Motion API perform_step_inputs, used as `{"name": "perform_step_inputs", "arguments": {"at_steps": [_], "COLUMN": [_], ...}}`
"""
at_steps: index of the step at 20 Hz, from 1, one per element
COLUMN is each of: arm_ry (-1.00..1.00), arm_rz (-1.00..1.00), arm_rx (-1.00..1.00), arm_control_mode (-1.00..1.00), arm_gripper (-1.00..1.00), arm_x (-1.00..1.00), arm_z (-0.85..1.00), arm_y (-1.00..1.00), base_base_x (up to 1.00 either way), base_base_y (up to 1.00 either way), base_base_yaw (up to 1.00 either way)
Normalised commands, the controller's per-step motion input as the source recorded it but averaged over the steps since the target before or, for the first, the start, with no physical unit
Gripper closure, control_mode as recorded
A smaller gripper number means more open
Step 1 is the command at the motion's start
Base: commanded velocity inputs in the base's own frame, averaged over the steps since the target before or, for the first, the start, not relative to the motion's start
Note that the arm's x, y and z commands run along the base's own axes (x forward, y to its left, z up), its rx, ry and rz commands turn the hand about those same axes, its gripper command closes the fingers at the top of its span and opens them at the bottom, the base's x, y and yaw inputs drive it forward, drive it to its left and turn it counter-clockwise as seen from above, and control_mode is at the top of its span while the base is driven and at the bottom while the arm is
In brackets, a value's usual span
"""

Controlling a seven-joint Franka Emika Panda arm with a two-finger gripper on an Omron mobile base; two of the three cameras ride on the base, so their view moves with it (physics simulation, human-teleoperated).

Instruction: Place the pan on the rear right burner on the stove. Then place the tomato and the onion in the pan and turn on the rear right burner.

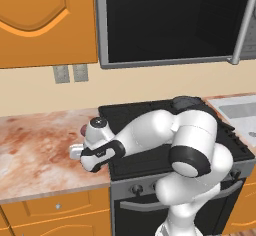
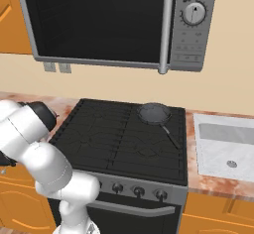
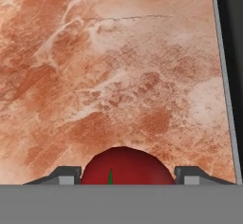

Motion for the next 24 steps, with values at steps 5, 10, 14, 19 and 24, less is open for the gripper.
{"name": "perform_step_inputs", "arguments": {"at_steps": [5, 10, 14, 19, 24], "arm_ry": [0.00, -0.02, 0.00, 0.00, 0.00], "arm_rz": [0.00, 0.00, 0.00, -0.01, -0.02], "arm_rx": [0.00, 0.02, 0.04, 0.05, 0.02], "arm_control_mode": [-1.00, -1.00, -1.00, -1.00, -1.00], "arm_gripper": [1.00, 1.00, 1.00, 1.00, 1.00], "arm_x": [0.00, -0.04, -0.08, -0.20, -0.12], "arm_z": [0.02, 0.40, 0.50, 0.34, 0.09], "arm_y": [0.00, 0.00, -0.03, -0.13, -0.27], "base_base_x": [0.00, 0.00, 0.00, 0.00, 0.00], "base_base_y": [0.00, 0.00, 0.00, 0.00, 0.00], "base_base_yaw": [0.00, 0.00, 0.00, 0.00, 0.00]}}
